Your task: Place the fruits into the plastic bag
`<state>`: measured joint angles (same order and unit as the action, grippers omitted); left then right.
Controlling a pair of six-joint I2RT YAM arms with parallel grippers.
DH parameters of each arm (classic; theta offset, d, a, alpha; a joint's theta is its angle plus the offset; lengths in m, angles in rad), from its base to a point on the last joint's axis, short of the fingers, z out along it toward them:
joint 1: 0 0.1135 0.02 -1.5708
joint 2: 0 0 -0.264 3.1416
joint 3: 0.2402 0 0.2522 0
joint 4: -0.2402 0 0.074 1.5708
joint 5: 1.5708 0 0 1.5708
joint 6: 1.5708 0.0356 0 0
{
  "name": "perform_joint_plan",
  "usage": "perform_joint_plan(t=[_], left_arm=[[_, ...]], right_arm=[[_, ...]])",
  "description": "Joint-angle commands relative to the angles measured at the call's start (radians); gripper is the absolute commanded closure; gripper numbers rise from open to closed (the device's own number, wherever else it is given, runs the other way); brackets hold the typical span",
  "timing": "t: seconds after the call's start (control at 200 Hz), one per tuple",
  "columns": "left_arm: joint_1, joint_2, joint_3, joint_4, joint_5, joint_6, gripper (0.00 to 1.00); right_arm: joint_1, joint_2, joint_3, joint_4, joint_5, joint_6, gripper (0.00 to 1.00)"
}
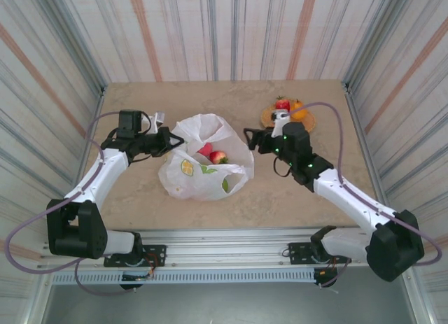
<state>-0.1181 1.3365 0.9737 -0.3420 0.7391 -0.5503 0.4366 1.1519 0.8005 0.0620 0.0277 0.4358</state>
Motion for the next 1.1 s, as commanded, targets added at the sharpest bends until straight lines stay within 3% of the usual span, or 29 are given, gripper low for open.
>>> perform_joint_plan(t=[0.0,0.205,0.391,0.716,1.092], left_arm=[[-0.002,-0.005,-0.003,0.001,0.006,0.01,0.97],[-0.003,-0.01,-0.007,0.001,0.003,0.008,0.97],[-0.003,-0.011,-0.003,0.0,0.004,0.013,0.97],[0.0,-0.007,0.002,-0.005,0.006,0.018,0.97],[0.008,0.002,0.003,-0.006,0.009,0.018,0.97]], right_arm=[[-0.096,0.052,0.068,-0.134,0.095,-0.049,0.04],[-0.217,0.292,0.222,-0.205,0.198,-0.201,0.02],[-0.317,0.5,0.409,-0.264,0.151,-0.231,0.02],[-0.356,0.821,0.735,-0.432,0.187,-0.304,0.04],[-0.373,0.995,0.905,-0.5,0.193,-0.337,0.1]])
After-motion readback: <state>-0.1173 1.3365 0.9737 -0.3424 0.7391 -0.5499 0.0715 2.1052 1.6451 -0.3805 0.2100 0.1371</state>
